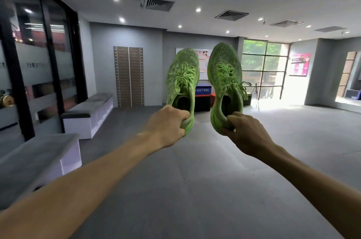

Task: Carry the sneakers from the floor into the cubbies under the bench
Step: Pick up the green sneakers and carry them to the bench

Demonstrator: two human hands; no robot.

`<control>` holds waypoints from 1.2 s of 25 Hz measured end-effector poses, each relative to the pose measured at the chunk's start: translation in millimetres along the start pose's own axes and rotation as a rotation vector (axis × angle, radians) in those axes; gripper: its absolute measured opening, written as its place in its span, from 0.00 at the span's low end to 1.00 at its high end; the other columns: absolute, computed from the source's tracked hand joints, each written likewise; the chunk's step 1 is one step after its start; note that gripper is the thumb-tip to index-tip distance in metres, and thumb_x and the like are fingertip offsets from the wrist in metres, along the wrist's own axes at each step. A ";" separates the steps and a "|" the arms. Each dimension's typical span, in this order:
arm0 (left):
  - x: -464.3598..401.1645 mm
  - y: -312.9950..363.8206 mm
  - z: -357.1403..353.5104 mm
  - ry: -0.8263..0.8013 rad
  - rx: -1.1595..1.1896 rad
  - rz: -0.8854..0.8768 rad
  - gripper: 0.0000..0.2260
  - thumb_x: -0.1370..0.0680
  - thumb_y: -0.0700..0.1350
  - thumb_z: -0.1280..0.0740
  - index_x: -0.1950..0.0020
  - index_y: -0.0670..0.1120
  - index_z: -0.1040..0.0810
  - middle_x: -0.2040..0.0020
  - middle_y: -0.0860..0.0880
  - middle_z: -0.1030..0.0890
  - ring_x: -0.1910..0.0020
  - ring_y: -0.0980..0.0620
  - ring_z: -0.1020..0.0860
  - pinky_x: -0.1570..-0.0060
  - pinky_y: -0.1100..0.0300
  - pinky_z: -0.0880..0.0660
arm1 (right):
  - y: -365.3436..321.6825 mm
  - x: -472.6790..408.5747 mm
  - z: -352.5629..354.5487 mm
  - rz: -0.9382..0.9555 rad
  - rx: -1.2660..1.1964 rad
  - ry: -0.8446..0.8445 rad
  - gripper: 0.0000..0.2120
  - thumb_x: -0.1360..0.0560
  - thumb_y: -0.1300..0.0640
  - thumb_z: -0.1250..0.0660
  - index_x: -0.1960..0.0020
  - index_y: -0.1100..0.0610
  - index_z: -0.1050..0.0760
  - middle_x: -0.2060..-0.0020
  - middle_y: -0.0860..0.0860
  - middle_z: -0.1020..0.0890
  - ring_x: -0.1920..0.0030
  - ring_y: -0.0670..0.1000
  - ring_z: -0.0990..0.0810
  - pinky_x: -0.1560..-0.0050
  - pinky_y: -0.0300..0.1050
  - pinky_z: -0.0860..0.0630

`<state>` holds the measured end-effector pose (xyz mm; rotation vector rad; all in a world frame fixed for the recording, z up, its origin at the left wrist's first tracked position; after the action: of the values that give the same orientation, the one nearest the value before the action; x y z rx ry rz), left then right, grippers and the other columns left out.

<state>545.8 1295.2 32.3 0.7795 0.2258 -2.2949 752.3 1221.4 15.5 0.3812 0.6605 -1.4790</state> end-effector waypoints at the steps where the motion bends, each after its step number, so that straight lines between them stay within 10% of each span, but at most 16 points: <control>1: -22.7 -15.5 -13.5 0.006 -0.009 0.014 0.08 0.28 0.42 0.31 0.62 0.49 0.30 0.66 0.52 0.31 0.62 0.47 0.28 0.64 0.56 0.30 | 11.6 -25.7 -17.6 0.011 -0.013 -0.005 0.13 0.25 0.51 0.33 0.63 0.55 0.31 0.63 0.51 0.26 0.65 0.55 0.29 0.65 0.47 0.32; 20: -429.2 -330.9 -295.6 0.035 -0.106 0.012 0.08 0.29 0.41 0.32 0.63 0.47 0.31 0.69 0.52 0.32 0.63 0.47 0.27 0.67 0.59 0.36 | 230.2 -468.6 -341.3 0.007 -0.038 0.023 0.13 0.25 0.51 0.32 0.61 0.59 0.27 0.64 0.50 0.27 0.64 0.54 0.29 0.64 0.48 0.30; 30: -563.5 -498.1 -399.8 0.074 -0.229 0.295 0.06 0.29 0.40 0.33 0.63 0.44 0.29 0.66 0.47 0.26 0.63 0.45 0.27 0.69 0.57 0.33 | 291.8 -712.8 -518.2 0.227 -0.129 0.011 0.13 0.27 0.49 0.32 0.62 0.58 0.28 0.63 0.51 0.28 0.60 0.59 0.25 0.62 0.51 0.29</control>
<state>729.4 2126.8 17.1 0.7273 0.3738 -1.9261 975.5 2122.5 10.7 0.3524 0.6939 -1.2129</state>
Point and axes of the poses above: each hand's wrist, its own x-axis away from the middle knuckle, its own z-axis out of the back of the hand, y = z × x, the point moved 1 cm from there along -x, towards the middle knuckle
